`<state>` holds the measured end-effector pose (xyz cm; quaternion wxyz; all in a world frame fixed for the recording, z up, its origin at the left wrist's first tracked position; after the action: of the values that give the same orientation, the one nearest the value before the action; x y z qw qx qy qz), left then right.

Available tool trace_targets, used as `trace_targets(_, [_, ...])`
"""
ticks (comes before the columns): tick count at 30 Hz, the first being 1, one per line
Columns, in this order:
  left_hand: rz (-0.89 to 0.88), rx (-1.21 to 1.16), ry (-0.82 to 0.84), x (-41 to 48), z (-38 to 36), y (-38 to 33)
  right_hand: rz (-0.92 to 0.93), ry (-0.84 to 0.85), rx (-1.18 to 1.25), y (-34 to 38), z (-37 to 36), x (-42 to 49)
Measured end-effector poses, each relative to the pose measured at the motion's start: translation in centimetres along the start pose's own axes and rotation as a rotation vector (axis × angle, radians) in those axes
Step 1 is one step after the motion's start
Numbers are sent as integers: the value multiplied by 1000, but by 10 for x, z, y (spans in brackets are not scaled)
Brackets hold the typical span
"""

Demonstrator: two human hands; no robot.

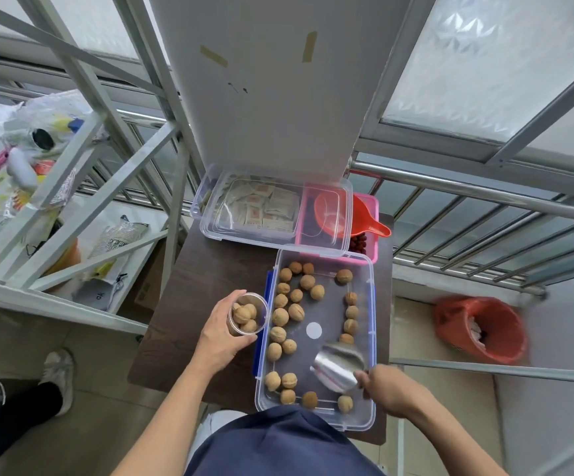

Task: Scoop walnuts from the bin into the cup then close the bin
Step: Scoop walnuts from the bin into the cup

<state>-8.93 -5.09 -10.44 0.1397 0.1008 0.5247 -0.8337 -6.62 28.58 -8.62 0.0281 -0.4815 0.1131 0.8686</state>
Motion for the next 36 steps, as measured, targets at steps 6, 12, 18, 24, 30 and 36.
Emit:
trace_targets(6, [-12,15,35,3,-3,3,-6,129,96,29,-52,32])
trace_targets(12, [18,16,14,6,3,9,32,-7,237,65,-56,86])
trace_targets(18, [16,44,46,10,3,13,39,-51,300,49,-59,113])
trace_targets(24, [12,37,-14,8,4,16,110,-74,311,55,-24,74])
trace_targets(30, [-20,46,-101,5,4,7,179,-114,311,59,36,15])
trace_targets(36, [-57,67,-66,1,4,0,206,-190,111,93,89,-28])
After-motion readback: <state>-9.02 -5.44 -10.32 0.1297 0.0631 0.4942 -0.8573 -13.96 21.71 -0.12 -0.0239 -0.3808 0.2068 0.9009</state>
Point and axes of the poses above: each hand's wrist, its own x-axis towards the middle knuckle, its own z-axis out of the back of the hand, y = z × x, the point moved 10 cm from there along x, towards the middle knuckle, and after that the axes turned 2 degrees about -z, right-handed, at the moved point
